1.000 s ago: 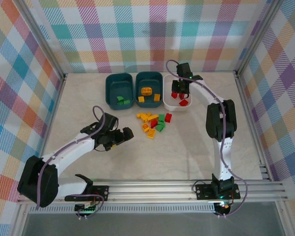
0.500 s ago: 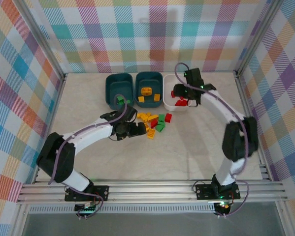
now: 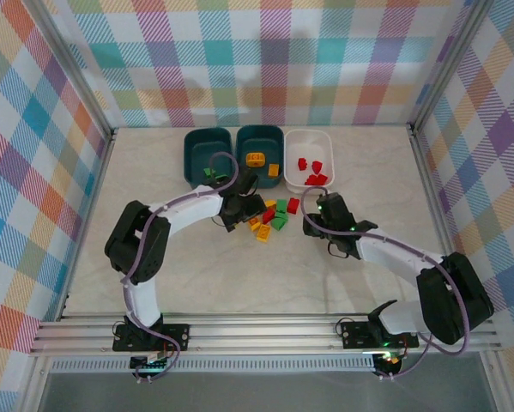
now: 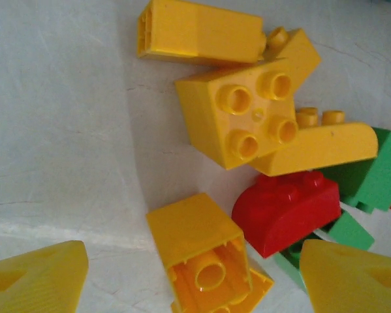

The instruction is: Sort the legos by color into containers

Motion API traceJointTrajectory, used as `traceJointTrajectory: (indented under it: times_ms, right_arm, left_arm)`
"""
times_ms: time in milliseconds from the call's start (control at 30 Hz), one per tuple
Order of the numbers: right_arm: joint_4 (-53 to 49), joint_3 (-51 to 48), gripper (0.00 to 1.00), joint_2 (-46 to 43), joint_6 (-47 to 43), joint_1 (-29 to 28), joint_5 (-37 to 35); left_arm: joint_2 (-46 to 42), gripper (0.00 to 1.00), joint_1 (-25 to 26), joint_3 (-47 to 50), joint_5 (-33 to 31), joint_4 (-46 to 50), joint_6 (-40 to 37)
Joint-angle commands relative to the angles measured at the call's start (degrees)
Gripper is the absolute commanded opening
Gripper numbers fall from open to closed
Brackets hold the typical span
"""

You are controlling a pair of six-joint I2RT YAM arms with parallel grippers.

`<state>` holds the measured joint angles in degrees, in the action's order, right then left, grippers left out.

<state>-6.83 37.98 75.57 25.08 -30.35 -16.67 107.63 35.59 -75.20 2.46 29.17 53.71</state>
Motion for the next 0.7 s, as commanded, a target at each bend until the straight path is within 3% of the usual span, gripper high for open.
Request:
traceJointTrajectory:
  times_ms: [0, 167, 333, 667]
  right_arm:
    - [7.4, -0.7, 0.66, -3.6, 1.6, -0.1, -4.4]
    - [8.4, -1.3, 0.66, -2.7, 3.0, -0.2, -3.6]
    - [8.1, -1.0, 0.66, -2.5, 3.6, -0.1, -2.8]
    - [8.4, -1.5, 0.66, -2.9, 4.1, -0.1, -2.6]
  left_arm:
    - [2.2, 0.80, 1.0, -1.8, -1.3, 0.1, 8.4]
    - [5.7, 0.72, 2.0, -3.7, -0.7, -0.5, 8.8]
    - [8.6, 0.56, 2.7, -5.5, 0.8, -0.4, 7.9]
    - [4.6, 0.24, 2.9, -2.4, -1.5, 0.5, 5.4]
